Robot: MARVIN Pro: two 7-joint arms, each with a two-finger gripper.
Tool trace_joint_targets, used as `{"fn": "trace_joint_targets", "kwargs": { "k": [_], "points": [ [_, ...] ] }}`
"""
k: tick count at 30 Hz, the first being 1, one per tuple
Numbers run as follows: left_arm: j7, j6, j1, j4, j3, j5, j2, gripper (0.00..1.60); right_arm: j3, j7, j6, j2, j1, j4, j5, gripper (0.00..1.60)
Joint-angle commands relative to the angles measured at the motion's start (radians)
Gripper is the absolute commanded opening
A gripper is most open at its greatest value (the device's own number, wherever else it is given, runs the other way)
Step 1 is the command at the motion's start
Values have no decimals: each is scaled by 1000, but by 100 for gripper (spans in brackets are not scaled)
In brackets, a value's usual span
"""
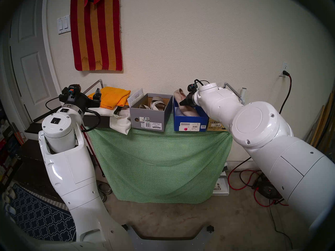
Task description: Put shoes into shoe box
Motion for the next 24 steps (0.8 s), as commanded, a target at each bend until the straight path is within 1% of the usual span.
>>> {"fn": "trace_joint_targets", "kwargs": {
  "k": [1, 7, 9, 10, 11, 12, 13, 14, 15, 17, 19, 21, 24],
  "points": [
    [0, -1, -1, -5, 0, -1, -1, 160, -8, -7, -14, -2, -6, -7, -10, 160],
    [-1, -1, -1, -5, -1, 1, -2, 160, -7, -4, -23, 4, -11, -10, -19, 160],
    [-1, -1, -1, -5, -1, 1, -2, 160, -7, -4, -25, 5, -13, -11, -20, 157],
    [-2, -2, -2, -5, -2, 1, -2, 160, -8, -3, -29, 6, -15, -11, -22, 130],
    [-2, -2, -2, -5, -2, 1, -2, 160, -8, -1, -33, 7, -16, -11, -25, 98],
    [-2, -2, -2, -5, -2, 2, -3, 160, -9, 0, -36, 8, -17, -12, -28, 87],
    [-2, -2, -2, -5, -2, 2, -3, 160, -9, 0, -41, 9, -19, -13, -31, 70],
    [-3, -2, -2, -5, -3, 2, -3, 160, -9, 1, -42, 10, -19, -13, -32, 62],
    [-3, -2, -2, -5, -3, 2, -3, 160, -9, 1, -42, 10, -19, -13, -32, 62],
    [-3, -3, -3, -5, -3, 3, -4, 160, -7, 2, -46, 11, -20, -13, -33, 55],
    [-4, -3, -3, -5, -3, 3, -4, 160, -7, 4, -51, 12, -19, -14, -36, 58],
    [-4, -3, -3, -5, -3, 4, -5, 160, -7, 8, -54, 13, -15, -15, -39, 73],
    [-5, -3, -3, -5, -4, 5, -5, 160, -8, 12, -59, 14, -12, -16, -44, 74]
  ]
}}
